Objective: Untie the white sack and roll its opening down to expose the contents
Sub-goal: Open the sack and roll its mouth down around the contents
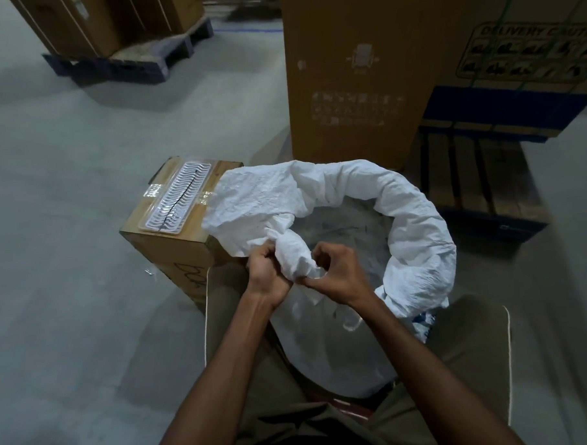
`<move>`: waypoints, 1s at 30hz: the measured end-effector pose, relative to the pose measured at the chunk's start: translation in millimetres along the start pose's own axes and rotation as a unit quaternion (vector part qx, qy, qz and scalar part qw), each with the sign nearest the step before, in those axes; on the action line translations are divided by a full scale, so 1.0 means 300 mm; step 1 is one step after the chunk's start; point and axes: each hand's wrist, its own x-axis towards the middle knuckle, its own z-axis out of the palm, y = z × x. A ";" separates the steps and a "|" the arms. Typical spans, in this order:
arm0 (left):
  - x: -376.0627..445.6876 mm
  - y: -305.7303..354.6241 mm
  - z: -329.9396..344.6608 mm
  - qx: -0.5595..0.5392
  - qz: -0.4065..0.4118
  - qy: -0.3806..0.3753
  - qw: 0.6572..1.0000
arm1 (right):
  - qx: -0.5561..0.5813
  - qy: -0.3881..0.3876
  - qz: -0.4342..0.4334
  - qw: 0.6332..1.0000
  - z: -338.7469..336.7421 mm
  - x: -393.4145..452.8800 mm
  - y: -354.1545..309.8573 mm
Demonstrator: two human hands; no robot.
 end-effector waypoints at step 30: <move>0.054 0.046 -0.036 0.520 0.060 0.173 0.834 | -0.072 0.019 0.053 0.996 0.236 -0.015 0.011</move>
